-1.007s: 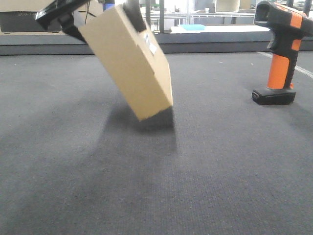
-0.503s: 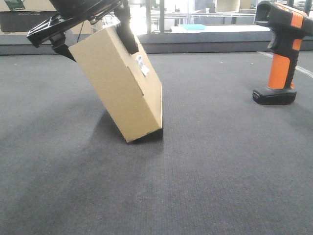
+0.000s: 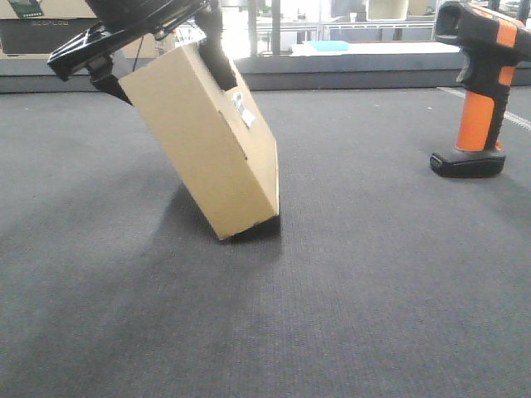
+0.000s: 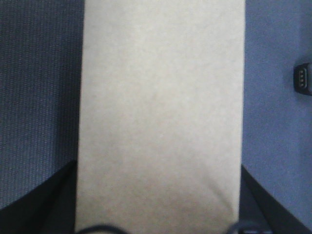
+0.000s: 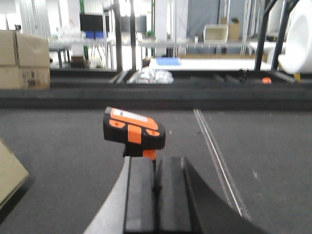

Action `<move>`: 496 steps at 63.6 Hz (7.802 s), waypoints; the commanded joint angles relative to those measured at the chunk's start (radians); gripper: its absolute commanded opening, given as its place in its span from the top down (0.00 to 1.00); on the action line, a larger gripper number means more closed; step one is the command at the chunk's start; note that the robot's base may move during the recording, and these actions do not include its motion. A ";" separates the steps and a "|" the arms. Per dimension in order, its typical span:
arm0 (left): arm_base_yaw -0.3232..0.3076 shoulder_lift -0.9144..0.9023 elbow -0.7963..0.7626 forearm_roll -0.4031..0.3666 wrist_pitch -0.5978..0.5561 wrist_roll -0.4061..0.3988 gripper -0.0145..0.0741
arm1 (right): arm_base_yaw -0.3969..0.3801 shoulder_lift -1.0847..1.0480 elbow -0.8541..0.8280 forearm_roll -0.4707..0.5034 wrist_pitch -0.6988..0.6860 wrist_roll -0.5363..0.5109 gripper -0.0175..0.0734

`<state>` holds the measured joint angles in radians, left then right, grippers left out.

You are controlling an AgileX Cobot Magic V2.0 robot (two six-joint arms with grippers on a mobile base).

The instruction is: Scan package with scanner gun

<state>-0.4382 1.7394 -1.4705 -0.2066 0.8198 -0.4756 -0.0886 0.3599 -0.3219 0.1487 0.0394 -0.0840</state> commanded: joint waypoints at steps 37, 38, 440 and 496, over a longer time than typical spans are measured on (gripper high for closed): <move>0.002 -0.012 -0.003 -0.012 -0.072 0.003 0.96 | 0.001 0.568 -0.040 0.004 -0.286 -0.005 0.99; 0.002 -0.012 -0.003 -0.012 -0.075 0.003 0.96 | 0.001 0.582 -0.040 0.004 -0.286 -0.005 0.99; 0.002 -0.008 0.002 -0.104 -0.083 -0.003 0.96 | 0.014 1.468 -0.403 -0.075 -1.180 0.337 0.98; 0.002 -0.008 0.002 -0.104 -0.082 -0.003 0.96 | 0.014 1.468 -0.403 -0.065 -1.063 0.337 0.36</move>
<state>-0.4382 1.7394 -1.4684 -0.3011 0.7487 -0.4739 -0.0754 1.8342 -0.7211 0.0754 -1.0034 0.2515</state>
